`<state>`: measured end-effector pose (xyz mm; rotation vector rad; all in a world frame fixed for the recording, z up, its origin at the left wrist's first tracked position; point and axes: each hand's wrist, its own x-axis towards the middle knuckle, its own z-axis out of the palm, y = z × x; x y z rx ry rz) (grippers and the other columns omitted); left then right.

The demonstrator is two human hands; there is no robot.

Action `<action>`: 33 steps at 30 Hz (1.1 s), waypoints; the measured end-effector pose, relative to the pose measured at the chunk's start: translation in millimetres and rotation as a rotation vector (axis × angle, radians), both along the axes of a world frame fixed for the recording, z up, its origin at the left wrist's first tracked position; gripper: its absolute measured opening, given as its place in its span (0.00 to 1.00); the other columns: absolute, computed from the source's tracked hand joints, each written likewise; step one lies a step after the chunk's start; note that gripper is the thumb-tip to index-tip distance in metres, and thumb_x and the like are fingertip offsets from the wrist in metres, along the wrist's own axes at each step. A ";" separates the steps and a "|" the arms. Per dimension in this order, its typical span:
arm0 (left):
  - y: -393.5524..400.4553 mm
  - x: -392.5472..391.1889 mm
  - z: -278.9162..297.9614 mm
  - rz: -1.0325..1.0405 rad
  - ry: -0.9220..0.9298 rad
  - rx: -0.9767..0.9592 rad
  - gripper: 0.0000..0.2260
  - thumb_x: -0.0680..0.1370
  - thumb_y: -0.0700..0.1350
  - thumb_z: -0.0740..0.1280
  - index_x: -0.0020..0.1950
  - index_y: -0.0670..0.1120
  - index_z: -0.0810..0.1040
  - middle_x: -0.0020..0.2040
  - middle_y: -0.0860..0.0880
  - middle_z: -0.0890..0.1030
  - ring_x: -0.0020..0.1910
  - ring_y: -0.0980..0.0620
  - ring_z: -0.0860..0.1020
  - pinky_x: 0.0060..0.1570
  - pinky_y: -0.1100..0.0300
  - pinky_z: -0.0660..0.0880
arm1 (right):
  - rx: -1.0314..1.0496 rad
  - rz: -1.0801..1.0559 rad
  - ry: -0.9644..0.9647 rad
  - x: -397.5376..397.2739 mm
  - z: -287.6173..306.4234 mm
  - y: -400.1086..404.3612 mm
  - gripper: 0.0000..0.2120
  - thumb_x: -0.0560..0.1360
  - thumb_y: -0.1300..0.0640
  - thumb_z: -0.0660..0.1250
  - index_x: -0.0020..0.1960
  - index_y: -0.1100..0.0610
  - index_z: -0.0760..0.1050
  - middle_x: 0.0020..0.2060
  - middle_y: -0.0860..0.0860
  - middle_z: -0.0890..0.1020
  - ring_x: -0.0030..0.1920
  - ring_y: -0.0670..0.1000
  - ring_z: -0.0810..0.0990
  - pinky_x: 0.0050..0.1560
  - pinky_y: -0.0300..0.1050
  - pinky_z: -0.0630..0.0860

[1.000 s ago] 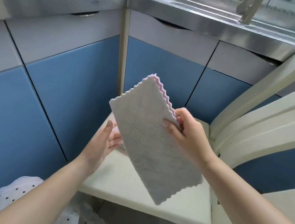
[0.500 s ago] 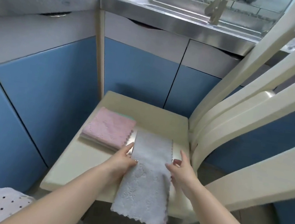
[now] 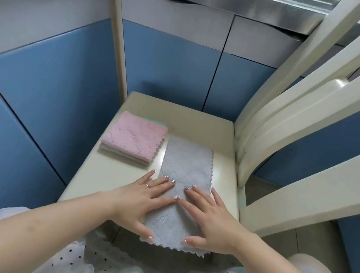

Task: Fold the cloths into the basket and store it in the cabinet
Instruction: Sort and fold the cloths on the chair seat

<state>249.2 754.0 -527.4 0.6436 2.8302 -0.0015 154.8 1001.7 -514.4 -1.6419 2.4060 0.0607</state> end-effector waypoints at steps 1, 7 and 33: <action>-2.3 3.1 0.5 -0.061 0.006 -0.039 0.48 0.67 0.77 0.53 0.75 0.56 0.34 0.75 0.46 0.33 0.73 0.48 0.29 0.69 0.46 0.27 | 0.014 0.044 0.009 2.6 -3.5 6.8 0.44 0.68 0.23 0.47 0.75 0.40 0.34 0.76 0.47 0.38 0.73 0.46 0.29 0.72 0.56 0.31; 5.6 28.1 -6.3 -0.258 0.367 -0.022 0.29 0.73 0.49 0.70 0.72 0.49 0.66 0.73 0.43 0.66 0.72 0.44 0.64 0.70 0.45 0.60 | -0.061 0.202 0.283 11.8 -20.1 42.9 0.44 0.64 0.43 0.73 0.75 0.51 0.59 0.73 0.58 0.63 0.73 0.58 0.61 0.71 0.62 0.57; 31.5 -61.9 2.5 1.113 0.172 1.005 0.33 0.76 0.48 0.67 0.76 0.59 0.53 0.42 0.54 0.78 0.43 0.56 0.77 0.44 0.59 0.71 | -0.402 -1.060 -0.502 -73.1 -4.1 -59.7 0.09 0.79 0.51 0.58 0.48 0.56 0.71 0.51 0.57 0.80 0.53 0.57 0.77 0.42 0.44 0.64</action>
